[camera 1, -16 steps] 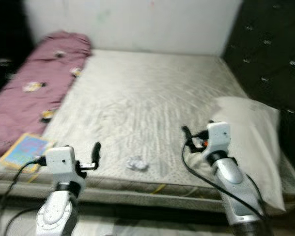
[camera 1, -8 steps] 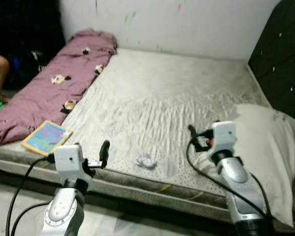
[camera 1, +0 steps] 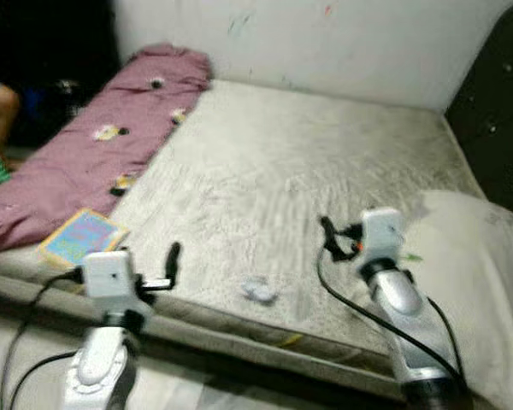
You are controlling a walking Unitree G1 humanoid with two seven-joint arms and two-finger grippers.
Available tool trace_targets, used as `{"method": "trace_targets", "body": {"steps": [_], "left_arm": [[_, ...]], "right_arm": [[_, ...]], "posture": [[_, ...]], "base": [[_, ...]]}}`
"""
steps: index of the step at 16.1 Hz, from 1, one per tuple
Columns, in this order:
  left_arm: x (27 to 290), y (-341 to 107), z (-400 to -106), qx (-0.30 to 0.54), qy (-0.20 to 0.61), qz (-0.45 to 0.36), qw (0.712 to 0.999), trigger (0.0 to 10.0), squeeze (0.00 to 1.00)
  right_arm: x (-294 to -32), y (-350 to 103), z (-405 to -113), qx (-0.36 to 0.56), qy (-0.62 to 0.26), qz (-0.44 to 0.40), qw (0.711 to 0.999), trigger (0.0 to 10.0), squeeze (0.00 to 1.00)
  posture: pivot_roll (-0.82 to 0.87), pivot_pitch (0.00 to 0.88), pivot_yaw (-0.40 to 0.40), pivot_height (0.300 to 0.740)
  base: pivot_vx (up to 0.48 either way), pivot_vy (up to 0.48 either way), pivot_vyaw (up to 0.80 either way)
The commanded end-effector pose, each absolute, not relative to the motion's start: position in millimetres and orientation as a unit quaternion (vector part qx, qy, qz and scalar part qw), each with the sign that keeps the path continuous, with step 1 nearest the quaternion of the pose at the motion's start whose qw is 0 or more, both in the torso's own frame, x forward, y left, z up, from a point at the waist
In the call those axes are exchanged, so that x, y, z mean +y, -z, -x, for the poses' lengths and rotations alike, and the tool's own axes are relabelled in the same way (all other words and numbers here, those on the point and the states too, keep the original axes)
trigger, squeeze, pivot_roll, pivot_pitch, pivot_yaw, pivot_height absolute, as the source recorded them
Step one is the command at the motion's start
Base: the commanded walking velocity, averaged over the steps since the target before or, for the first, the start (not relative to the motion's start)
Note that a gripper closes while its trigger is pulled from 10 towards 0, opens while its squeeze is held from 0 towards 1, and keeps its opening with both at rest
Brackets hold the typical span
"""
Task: Clean up the room
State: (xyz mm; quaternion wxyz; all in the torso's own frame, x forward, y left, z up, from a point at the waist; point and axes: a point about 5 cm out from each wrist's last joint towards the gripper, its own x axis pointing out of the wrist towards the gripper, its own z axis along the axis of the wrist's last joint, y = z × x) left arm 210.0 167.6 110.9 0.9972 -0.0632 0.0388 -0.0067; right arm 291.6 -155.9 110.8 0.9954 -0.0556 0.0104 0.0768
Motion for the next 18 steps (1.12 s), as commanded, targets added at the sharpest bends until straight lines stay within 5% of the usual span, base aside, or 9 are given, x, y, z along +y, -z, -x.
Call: {"method": "trace_targets", "body": {"steps": [1, 8, 18], "left_arm": [[158.7, -113.2, -211.7, 0.033, 0.025, 0.069, 0.997, 10.0, 0.0], [158.0, -109.3, -212.1, 0.047, 0.019, 0.077, 0.996, 10.0, 0.0], [155.3, -108.2, -212.1, 0.05, 0.023, 0.09, 0.994, 10.0, 0.0]], "right_arm": [[-169.2, -106.1, -288.2, 0.022, -0.058, 0.062, 0.996, 10.0, 0.0], [-173.0, -105.5, -288.0, 0.024, -0.049, 0.056, 0.997, 10.0, 0.0], [-174.4, -103.0, -288.4, 0.031, -0.05, 0.052, 0.997, 10.0, 0.0]], "posture": [[0.02, 0.0, -0.066, 0.74], [0.01, 0.0, -0.065, 0.74], [0.02, 0.0, -0.072, 0.74]], "base": [[0.296, 0.0, 0.0], [0.118, 0.0, 0.0], [0.0, 0.465, 0.0]]}}
